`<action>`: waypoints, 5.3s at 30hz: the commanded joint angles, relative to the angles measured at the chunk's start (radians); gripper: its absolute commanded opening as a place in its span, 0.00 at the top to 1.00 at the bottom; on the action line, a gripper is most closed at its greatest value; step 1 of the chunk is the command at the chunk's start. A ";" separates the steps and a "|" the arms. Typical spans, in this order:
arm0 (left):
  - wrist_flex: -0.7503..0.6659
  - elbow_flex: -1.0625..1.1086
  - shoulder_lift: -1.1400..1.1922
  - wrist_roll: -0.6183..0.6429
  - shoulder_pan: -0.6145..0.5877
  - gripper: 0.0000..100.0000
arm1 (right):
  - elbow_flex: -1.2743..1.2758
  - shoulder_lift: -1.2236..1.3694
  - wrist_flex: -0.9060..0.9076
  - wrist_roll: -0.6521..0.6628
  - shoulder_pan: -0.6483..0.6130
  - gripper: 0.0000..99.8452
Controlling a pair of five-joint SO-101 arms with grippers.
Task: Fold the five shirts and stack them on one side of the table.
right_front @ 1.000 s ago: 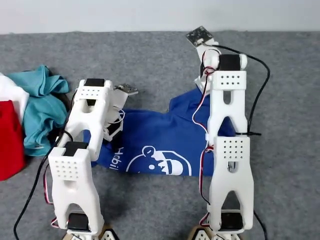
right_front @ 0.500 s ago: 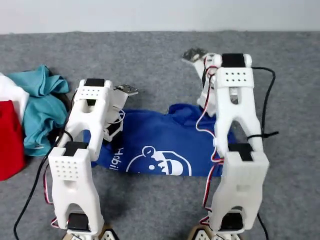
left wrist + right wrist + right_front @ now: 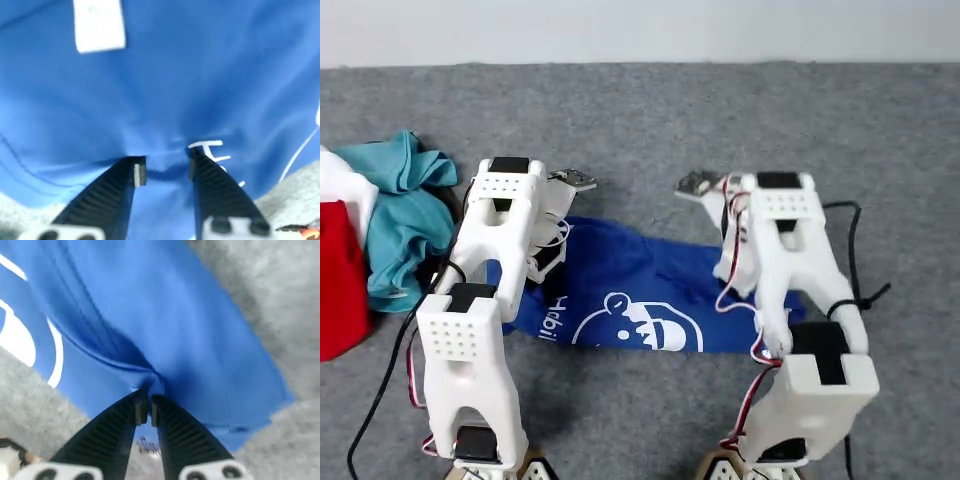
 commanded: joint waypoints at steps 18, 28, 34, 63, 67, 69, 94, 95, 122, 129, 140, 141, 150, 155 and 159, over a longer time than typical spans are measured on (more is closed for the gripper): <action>0.057 -0.068 -0.287 0.061 -0.054 0.85 | 0.034 -0.288 0.295 0.005 0.068 0.79; 0.058 -0.025 -0.190 0.046 -0.255 0.85 | 0.037 -0.475 0.320 -0.068 0.070 0.79; 0.055 -0.025 -0.158 -0.026 -0.253 0.85 | 0.092 -0.479 0.315 -0.061 0.058 0.79; 0.058 -0.056 -0.015 0.055 -0.020 0.98 | 0.178 -0.473 0.219 -0.124 0.056 0.79; 0.058 0.030 -0.133 0.075 0.064 0.98 | 0.178 -0.473 0.223 -0.124 0.056 0.79; 0.058 0.041 -0.195 0.081 0.107 0.99 | 0.178 -0.473 0.223 -0.124 0.056 0.79; -0.092 -0.314 -0.216 0.083 0.764 0.99 | 0.173 -0.800 0.243 -0.227 0.647 0.79; -0.084 -0.364 -0.173 0.083 0.773 0.99 | 0.173 -0.840 0.243 -0.229 0.676 0.79; 0.057 -1.234 0.379 0.133 0.931 0.78 | 0.178 -1.168 0.242 -0.307 0.762 0.79; 0.048 -1.242 0.290 0.189 0.898 0.79 | 0.192 -1.167 0.229 -0.305 0.759 0.79; 0.057 -1.242 0.063 0.192 0.529 0.79 | 0.724 -1.017 -0.369 -0.371 0.400 0.79; 0.057 -1.242 0.043 0.192 0.512 0.79 | 0.747 -0.967 -0.421 -0.394 0.395 0.79; 0.057 -1.241 0.000 0.192 0.486 0.79 | 0.678 -0.478 -0.656 -0.436 0.285 0.79; 0.057 -1.241 -0.008 0.192 0.486 0.79 | 0.523 -0.268 -0.653 -0.427 0.189 0.79; 0.057 -1.241 -0.008 0.192 0.485 0.79 | 0.493 -0.173 -0.647 -0.400 0.131 0.80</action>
